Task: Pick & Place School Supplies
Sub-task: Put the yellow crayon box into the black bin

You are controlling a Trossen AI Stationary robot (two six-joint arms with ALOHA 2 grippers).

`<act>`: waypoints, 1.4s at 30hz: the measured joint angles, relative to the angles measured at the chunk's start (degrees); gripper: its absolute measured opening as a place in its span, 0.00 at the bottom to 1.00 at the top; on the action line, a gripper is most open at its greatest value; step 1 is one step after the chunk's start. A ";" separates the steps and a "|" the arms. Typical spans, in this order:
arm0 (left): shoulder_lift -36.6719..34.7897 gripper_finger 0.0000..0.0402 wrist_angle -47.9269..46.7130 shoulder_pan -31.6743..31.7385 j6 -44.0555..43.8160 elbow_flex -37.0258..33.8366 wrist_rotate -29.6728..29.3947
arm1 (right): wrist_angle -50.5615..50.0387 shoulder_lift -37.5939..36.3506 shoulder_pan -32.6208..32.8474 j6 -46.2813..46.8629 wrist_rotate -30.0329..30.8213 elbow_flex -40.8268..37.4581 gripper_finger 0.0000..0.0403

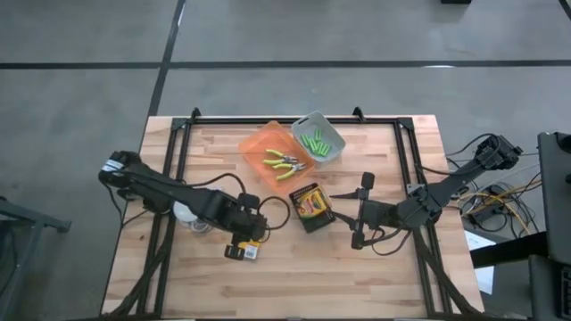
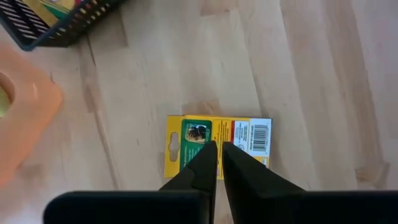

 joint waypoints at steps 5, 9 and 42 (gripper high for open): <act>1.11 0.08 -1.11 0.00 -0.15 -0.40 0.04 | 0.00 0.00 0.02 0.00 0.00 0.00 0.42; 1.11 0.08 -0.49 -0.04 -1.66 -3.12 -0.62 | 0.00 0.00 0.00 0.00 0.00 0.00 0.42; 1.02 0.08 14.86 28.40 8.76 -18.82 38.70 | 0.00 0.00 0.02 0.00 0.00 -0.03 0.42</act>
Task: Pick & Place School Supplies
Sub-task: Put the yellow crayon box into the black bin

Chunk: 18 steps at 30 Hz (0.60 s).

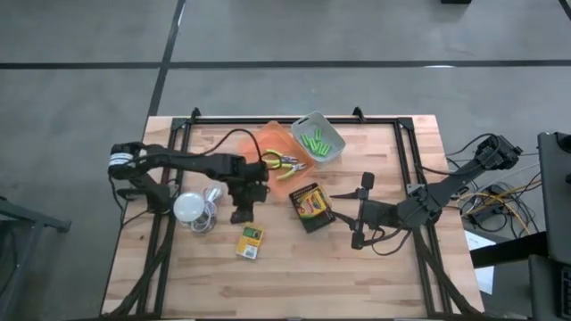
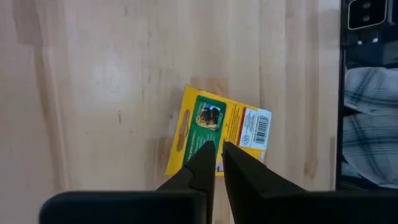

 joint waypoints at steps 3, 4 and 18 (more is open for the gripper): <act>0.00 0.12 2.56 0.29 0.05 -2.24 1.18 | 0.00 0.00 -0.01 0.00 0.00 0.00 0.42; 0.02 0.13 2.77 0.34 0.27 -2.72 1.62 | 0.00 0.00 -0.02 0.00 0.00 0.00 0.42; 0.02 0.43 8.51 0.48 9.34 -4.42 -2.59 | 0.00 0.00 -0.02 0.00 0.00 -0.02 0.42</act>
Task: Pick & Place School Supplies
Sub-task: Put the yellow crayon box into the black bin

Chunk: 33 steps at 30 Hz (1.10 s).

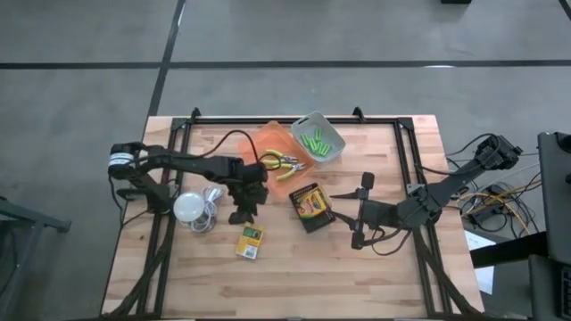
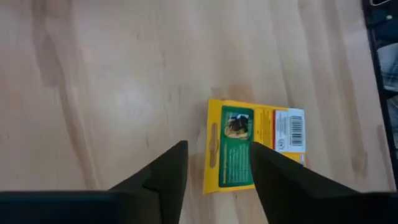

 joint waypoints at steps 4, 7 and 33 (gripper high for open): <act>0.00 0.47 1.77 0.04 -2.04 -2.33 -0.11 | 0.00 0.00 0.01 0.01 0.00 0.00 0.42; 0.00 0.49 3.53 0.08 -2.01 -4.27 -0.13 | 0.00 0.00 0.02 0.02 0.00 0.00 0.42; 0.04 0.48 14.20 -0.31 -6.78 -12.08 2.96 | 0.00 0.00 0.02 0.00 0.00 0.00 0.42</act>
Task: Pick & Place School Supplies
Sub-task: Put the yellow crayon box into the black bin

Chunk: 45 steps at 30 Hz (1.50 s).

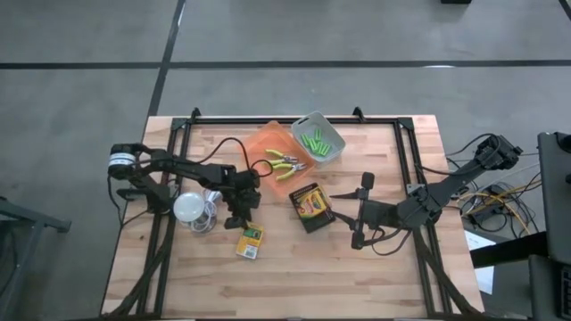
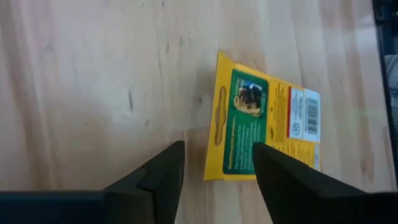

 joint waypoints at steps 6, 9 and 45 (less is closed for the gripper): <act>0.00 0.45 0.74 -0.15 -0.82 -0.12 0.60 | 0.00 0.00 -0.01 0.00 0.00 0.00 0.42; 0.00 0.40 0.79 -0.28 -0.86 -0.12 0.60 | 0.02 0.01 -0.01 0.00 0.00 0.00 0.42; -0.33 0.00 -2.94 -0.34 -3.21 10.27 -1.52 | 0.00 0.00 0.00 0.00 0.00 0.00 0.42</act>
